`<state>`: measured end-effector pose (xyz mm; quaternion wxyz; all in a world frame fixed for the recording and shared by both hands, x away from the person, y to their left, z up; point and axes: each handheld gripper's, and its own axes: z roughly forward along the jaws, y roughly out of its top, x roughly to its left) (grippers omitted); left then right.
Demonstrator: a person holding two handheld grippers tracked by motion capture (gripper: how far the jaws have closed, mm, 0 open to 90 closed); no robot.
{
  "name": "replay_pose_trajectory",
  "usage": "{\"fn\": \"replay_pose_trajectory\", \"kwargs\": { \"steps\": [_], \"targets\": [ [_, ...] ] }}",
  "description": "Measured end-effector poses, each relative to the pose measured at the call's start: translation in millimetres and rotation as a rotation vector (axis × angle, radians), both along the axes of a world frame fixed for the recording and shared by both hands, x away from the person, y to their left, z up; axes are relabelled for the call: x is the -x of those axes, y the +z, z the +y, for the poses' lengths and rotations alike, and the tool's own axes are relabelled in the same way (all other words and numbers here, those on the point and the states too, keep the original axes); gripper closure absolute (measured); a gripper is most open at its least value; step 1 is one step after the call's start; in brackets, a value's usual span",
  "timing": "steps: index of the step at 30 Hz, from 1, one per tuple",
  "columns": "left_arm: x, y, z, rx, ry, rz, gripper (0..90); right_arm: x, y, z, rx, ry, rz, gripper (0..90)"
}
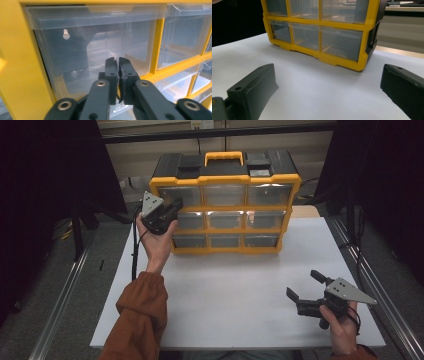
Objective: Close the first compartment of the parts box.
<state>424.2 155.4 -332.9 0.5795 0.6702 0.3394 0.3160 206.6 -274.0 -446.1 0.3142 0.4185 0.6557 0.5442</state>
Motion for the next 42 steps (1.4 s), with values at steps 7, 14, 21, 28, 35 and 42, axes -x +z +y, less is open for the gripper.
{"fn": "replay_pose_trajectory", "kwargs": {
  "steps": [7, 14, 21, 28, 35, 42],
  "targets": [
    [3.2, -5.4, 6.9, 0.006, 0.000, 0.024, 71.4, -1.0, -0.3, 0.1, 0.003, -0.011, 0.000, 0.1],
    [10.0, -10.3, 7.1, 0.018, 0.032, 0.028, 42.1, -0.5, -0.3, -0.7, 0.002, -0.015, 0.003, 0.1],
    [15.3, -13.8, 11.5, 0.018, 0.021, 0.004, 14.7, -1.2, -0.5, -0.5, 0.004, -0.014, 0.003, 0.1],
    [26.4, -16.7, 14.8, 0.023, 0.010, -0.014, 3.2, -1.2, -0.8, -0.5, 0.006, -0.011, 0.006, 0.1],
    [35.4, -41.3, 19.6, 0.027, 0.012, 0.032, 2.0, -1.2, -0.7, -0.3, 0.007, -0.009, 0.008, 0.1],
    [42.1, -64.5, 24.4, 0.003, 0.011, 0.065, 2.0, -1.6, -1.1, -0.6, 0.009, -0.011, 0.009, 0.1]
  ]
}}
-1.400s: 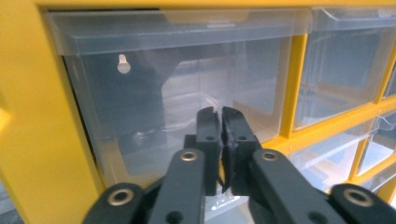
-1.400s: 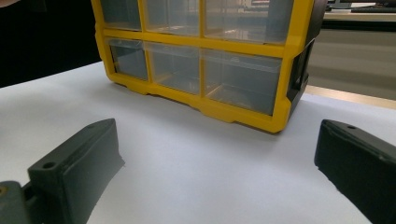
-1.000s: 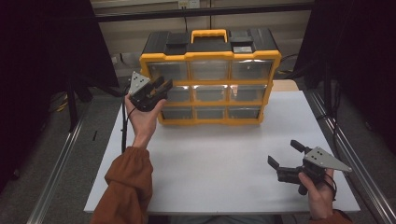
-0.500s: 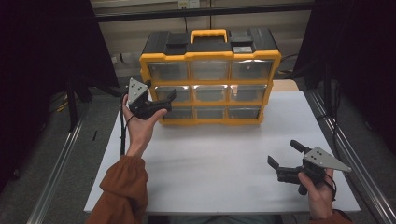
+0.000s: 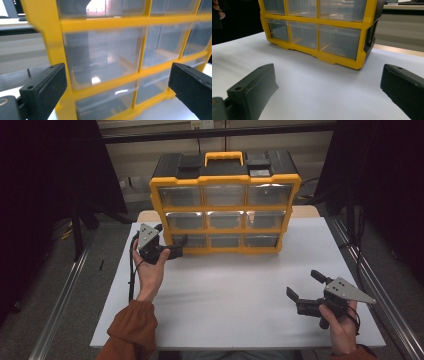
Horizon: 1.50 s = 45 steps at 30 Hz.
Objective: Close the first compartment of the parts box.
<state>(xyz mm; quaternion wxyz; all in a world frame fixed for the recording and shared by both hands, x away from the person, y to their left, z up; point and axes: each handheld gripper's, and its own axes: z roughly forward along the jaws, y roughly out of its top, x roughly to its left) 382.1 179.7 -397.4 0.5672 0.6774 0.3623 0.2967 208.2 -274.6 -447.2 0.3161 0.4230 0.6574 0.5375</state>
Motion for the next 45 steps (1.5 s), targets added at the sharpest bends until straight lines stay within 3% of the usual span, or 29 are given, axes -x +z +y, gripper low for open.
{"fn": "replay_pose_trajectory", "kwargs": {
  "steps": [1, 3, 6, 9, 10, 11, 13, 14, 15, 19, 28, 31, 36, 37, 40, 41, 42, 44, 45],
  "targets": [
    [4.1, -2.8, 1.3, -0.023, -0.018, 0.011, 2.3, 0.0, 0.0, 0.1, -0.001, 0.001, 0.006, 0.1],
    [9.2, -5.6, 0.6, -0.019, -0.006, -0.004, 2.7, 0.0, 0.0, 0.3, -0.002, 0.000, 0.006, 0.1],
    [16.2, -7.3, 3.3, -0.022, -0.033, 0.003, 2.7, 0.2, 0.0, 0.1, -0.001, 0.002, 0.006, 0.1],
    [24.6, -10.6, 6.4, -0.012, -0.027, -0.006, 3.3, 0.3, -0.1, 0.4, -0.001, 0.006, 0.004, 0.0],
    [27.2, -10.7, 8.1, -0.031, -0.012, -0.005, 3.2, 0.3, -0.2, 0.5, 0.001, 0.002, 0.003, 0.0],
    [29.5, -13.5, 8.6, -0.019, 0.003, -0.019, 3.1, 0.4, -0.1, 0.8, -0.001, 0.005, 0.008, 0.0],
    [33.3, -19.7, 7.8, 0.020, 0.005, 0.005, 3.1, 0.1, -0.2, 1.5, 0.001, 0.006, 0.004, 0.0],
    [33.3, -19.7, 7.8, 0.020, 0.005, 0.005, 3.2, 0.1, -0.2, 1.5, 0.001, 0.006, 0.004, 0.0],
    [35.7, -24.7, 7.8, 0.002, -0.036, 0.027, 3.2, 0.1, 0.0, 1.1, 0.004, 0.012, 0.001, 0.0],
    [44.2, -28.8, 9.8, 0.010, -0.062, 0.034, 3.2, 0.6, 0.4, -0.3, -0.004, 0.009, 0.004, 0.0],
    [64.3, -34.6, 27.2, -0.014, -0.075, 0.048, 3.6, 0.5, 0.1, 0.6, 0.001, 0.006, 0.001, 0.0],
    [69.9, -37.3, 38.4, 0.012, -0.036, 0.043, 3.6, 0.4, 0.0, 0.3, 0.002, 0.006, 0.002, 0.0],
    [75.6, -41.3, 49.9, 0.003, -0.009, 0.051, 3.7, 1.1, 0.4, -0.3, 0.002, 0.000, -0.003, 0.0],
    [76.8, -41.2, 50.9, 0.033, -0.005, 0.045, 3.7, 1.5, 0.5, -0.3, 0.000, -0.005, -0.002, 0.0],
    [80.3, -41.2, 55.7, 0.023, 0.008, 0.039, 3.7, 1.9, 0.5, -1.5, 0.003, -0.004, -0.001, 0.0],
    [83.1, -43.6, 58.3, 0.040, 0.009, 0.045, 3.7, 2.4, 0.7, -1.7, -0.003, -0.007, 0.001, 0.0],
    [84.6, -44.3, 60.6, 0.025, 0.014, 0.048, 3.7, 2.6, 0.8, -1.8, -0.002, -0.008, 0.002, 0.0],
    [87.0, -45.5, 63.0, 0.035, 0.012, 0.058, 3.7, 2.7, 1.0, -1.9, -0.001, -0.011, -0.006, 0.0],
    [88.2, -45.8, 62.7, 0.061, 0.016, 0.059, 3.7, 3.0, 1.2, -2.4, 0.000, -0.009, -0.008, 0.0]
  ]
}}
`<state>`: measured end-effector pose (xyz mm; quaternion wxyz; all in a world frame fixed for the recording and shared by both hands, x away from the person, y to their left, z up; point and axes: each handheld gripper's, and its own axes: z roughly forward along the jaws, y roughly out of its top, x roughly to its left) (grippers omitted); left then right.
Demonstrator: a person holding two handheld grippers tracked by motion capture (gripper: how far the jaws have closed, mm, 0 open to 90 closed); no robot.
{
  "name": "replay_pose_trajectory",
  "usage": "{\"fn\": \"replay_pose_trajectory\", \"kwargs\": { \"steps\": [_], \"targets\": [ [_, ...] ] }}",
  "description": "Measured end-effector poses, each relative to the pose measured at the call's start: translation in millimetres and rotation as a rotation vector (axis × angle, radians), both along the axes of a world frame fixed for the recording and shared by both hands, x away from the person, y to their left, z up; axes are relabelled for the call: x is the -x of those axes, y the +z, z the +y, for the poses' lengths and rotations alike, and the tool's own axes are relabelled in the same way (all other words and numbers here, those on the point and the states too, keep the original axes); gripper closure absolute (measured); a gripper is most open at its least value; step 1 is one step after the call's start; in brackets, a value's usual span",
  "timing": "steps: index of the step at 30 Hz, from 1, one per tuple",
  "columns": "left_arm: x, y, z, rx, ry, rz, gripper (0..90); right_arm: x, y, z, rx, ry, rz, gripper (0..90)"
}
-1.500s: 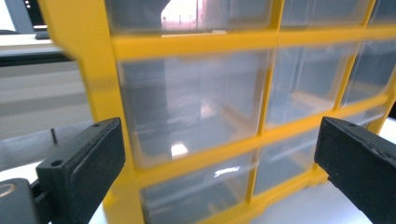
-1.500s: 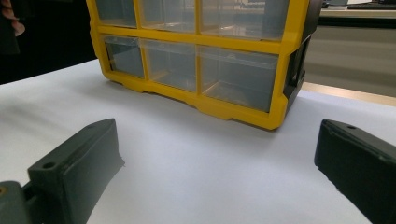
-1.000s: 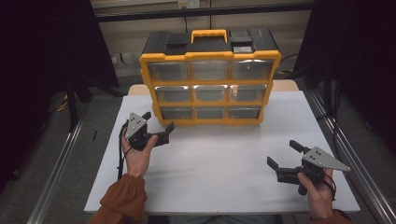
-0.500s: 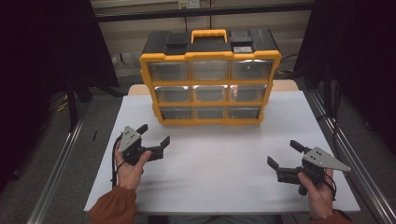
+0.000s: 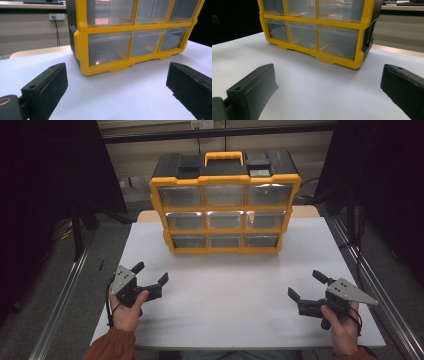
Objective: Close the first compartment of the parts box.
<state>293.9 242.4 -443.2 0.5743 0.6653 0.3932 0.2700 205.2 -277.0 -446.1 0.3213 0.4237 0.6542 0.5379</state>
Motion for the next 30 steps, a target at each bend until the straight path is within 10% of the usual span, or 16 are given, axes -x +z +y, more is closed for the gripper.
{"fn": "replay_pose_trajectory", "kwargs": {
  "steps": [9, 30],
  "targets": [
    [17.1, 0.0, 10.2, -0.063, 0.004, -0.008, 3.7, 1.5, 0.2, -3.4, -0.006, -0.006, 0.000, 0.0],
    [37.9, 1.1, 25.1, -0.058, 0.063, 0.010, 3.0, -0.1, -1.2, -2.0, 0.022, -0.011, 0.010, 0.0]
  ]
}}
